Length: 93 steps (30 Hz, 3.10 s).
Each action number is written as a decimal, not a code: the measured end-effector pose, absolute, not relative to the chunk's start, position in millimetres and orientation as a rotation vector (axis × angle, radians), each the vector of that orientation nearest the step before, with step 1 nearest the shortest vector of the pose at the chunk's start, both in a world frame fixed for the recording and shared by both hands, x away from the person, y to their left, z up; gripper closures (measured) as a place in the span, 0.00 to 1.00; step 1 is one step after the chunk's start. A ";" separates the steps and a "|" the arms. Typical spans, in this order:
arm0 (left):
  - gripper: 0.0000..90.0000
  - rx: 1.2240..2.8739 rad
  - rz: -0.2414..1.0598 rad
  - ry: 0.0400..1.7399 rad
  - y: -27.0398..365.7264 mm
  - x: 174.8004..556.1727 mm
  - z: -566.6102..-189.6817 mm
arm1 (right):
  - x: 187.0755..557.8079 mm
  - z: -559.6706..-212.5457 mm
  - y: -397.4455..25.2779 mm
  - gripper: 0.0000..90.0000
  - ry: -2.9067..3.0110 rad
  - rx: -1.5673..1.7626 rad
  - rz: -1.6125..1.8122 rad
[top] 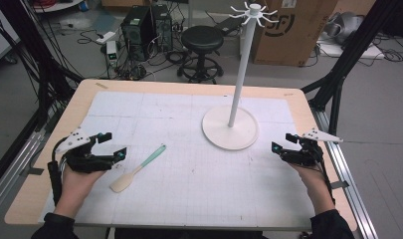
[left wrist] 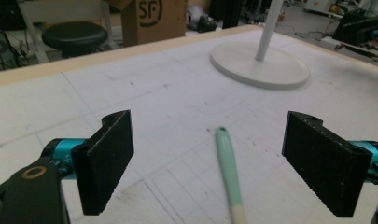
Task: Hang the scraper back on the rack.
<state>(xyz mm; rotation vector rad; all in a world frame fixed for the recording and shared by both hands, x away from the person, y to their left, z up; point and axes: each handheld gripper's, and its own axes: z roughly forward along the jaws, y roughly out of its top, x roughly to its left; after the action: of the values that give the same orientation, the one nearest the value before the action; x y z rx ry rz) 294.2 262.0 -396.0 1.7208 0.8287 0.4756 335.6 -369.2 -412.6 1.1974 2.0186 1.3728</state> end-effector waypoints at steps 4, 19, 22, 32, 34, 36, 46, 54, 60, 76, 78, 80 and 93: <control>0.23 1.786 0.439 0.850 250.3 291.4 -405.0 | 335.9 -412.9 -369.9 0.24 2.018 1.202 1.371; 0.42 1.983 0.384 0.935 222.6 293.6 -435.7 | 336.2 -414.7 -370.4 0.24 2.029 1.206 1.358; 0.44 1.995 0.386 0.961 221.1 294.5 -438.2 | 336.3 -414.9 -370.0 0.24 2.029 1.206 1.358; 0.67 2.084 0.358 0.945 211.3 295.4 -445.4 | 336.9 -415.8 -369.5 0.24 2.034 1.207 1.351; 0.70 2.093 0.382 0.946 210.8 295.1 -445.3 | 337.0 -416.1 -369.3 0.24 2.039 1.203 1.348; 0.75 2.096 0.394 0.950 211.1 294.9 -445.4 | 337.0 -416.1 -369.1 0.24 2.041 1.205 1.348; 0.83 2.135 0.466 0.930 200.4 290.5 -444.7 | 337.3 -416.8 -367.9 0.24 2.049 1.198 1.338; 0.89 2.105 0.437 0.957 202.5 291.9 -445.7 | 336.9 -416.3 -367.5 0.24 2.048 1.196 1.342; 0.90 2.100 0.424 0.957 203.9 292.9 -445.4 | 337.0 -416.5 -367.2 0.24 2.052 1.196 1.338; 0.90 1.990 0.342 0.833 185.6 301.6 -392.0 | 337.0 -416.2 -367.2 0.24 2.047 1.199 1.344; 0.90 1.992 0.335 0.820 183.0 302.8 -385.8 | 336.8 -416.3 -367.4 0.24 2.046 1.202 1.343; 0.90 1.973 0.321 0.808 179.0 305.7 -372.9 | 337.2 -416.6 -368.3 0.24 2.047 1.204 1.345; 0.90 1.865 0.322 0.704 159.4 331.4 -278.8 | 337.5 -416.9 -368.0 0.24 2.048 1.213 1.352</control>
<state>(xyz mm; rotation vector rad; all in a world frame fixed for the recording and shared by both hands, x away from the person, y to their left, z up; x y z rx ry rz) 331.4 159.4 -278.8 1.8651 0.7037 0.3220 337.5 -368.0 -416.9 1.2132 2.0475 1.3515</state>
